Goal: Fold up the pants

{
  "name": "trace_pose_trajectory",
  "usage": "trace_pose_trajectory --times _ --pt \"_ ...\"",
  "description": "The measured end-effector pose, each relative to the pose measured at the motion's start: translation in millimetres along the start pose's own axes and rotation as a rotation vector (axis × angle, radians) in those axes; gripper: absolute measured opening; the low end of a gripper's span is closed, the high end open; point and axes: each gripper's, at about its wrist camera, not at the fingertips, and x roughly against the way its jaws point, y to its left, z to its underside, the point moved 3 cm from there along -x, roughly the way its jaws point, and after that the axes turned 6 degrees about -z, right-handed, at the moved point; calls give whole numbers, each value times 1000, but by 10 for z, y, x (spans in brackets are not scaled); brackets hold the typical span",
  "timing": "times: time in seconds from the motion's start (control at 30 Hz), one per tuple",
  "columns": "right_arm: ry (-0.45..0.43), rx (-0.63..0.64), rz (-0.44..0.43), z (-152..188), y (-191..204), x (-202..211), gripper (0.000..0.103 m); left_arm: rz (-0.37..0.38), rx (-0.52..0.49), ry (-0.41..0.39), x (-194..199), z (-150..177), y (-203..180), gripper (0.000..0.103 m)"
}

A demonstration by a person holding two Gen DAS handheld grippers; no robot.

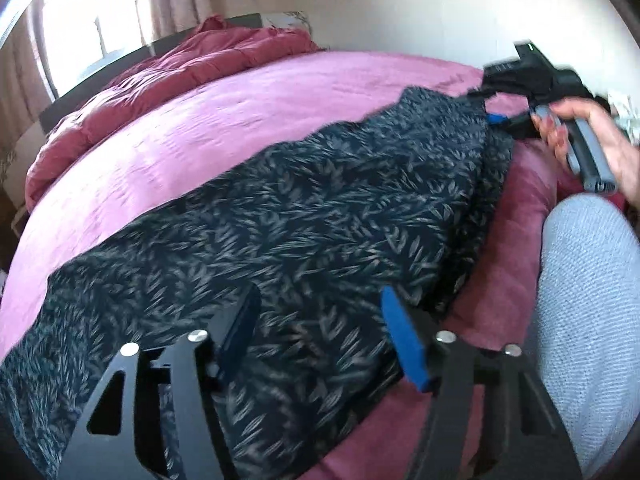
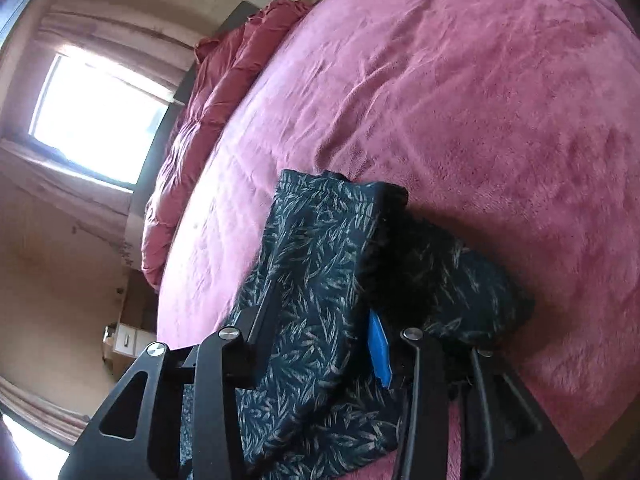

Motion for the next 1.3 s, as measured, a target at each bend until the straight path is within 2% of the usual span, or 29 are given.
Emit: trace_pose_trajectory --times 0.03,0.07,0.1,0.13,0.17,0.2,0.27,0.33,0.4,0.47,0.53,0.57,0.6,0.73,0.8,0.87,1.0,1.1,1.17,1.23,1.27,1.3 --pt "-2 10 23 -18 -3 -19 18 1 -18 0 -8 -4 -34 53" --pt "0 26 43 -39 11 -42 15 8 -35 4 -26 -9 -79 41" --pt "-2 38 59 -49 17 -39 6 33 -43 14 -39 -13 -125 26" --pt "-3 43 67 -73 56 -72 5 56 -42 22 -44 -18 -147 18" --pt "-5 47 66 -102 62 -67 5 77 -40 31 -46 -24 -169 2" --pt "-10 50 55 -117 87 -33 4 93 -46 44 -49 -36 -199 0" --pt "-22 55 35 -141 152 79 4 112 -57 49 -12 -69 -228 0" --pt "-36 71 7 -143 228 231 4 162 -22 28 126 -131 -204 0" --pt "-48 101 27 -118 260 374 4 169 -17 5 234 -177 -205 0" --pt "-22 57 53 -73 112 398 4 172 -44 21 228 -165 -254 5" --pt "10 13 79 -25 -90 345 4 175 -47 51 135 -137 -293 27" --pt "19 -2 73 -2 -168 314 4 174 -41 57 85 -129 -306 44" --pt "26 -23 59 15 -230 292 4 174 -32 58 44 -111 -290 47" --pt "20 -53 24 18 -305 302 4 177 -43 55 -41 -137 -278 44" --pt "17 -22 30 26 -280 305 4 186 -39 64 -80 -173 -274 13" --pt "21 6 41 7 -212 286 4 195 -34 76 -93 -230 -301 8" --pt "-20 49 51 -82 -50 413 4 241 -3 50 59 -334 -231 6" --pt "-29 35 75 -101 -49 466 4 283 13 56 113 -315 -211 7" --pt "-2 51 147 -38 -132 388 4 277 -8 101 9 -223 -275 8" --pt "2 21 149 24 -229 345 4 277 -3 120 -82 -174 -289 11" --pt "-15 3 123 29 -257 375 5 285 15 114 -75 -179 -270 18" --pt "-27 -8 115 26 -270 405 9 311 52 119 -48 -199 -209 45"
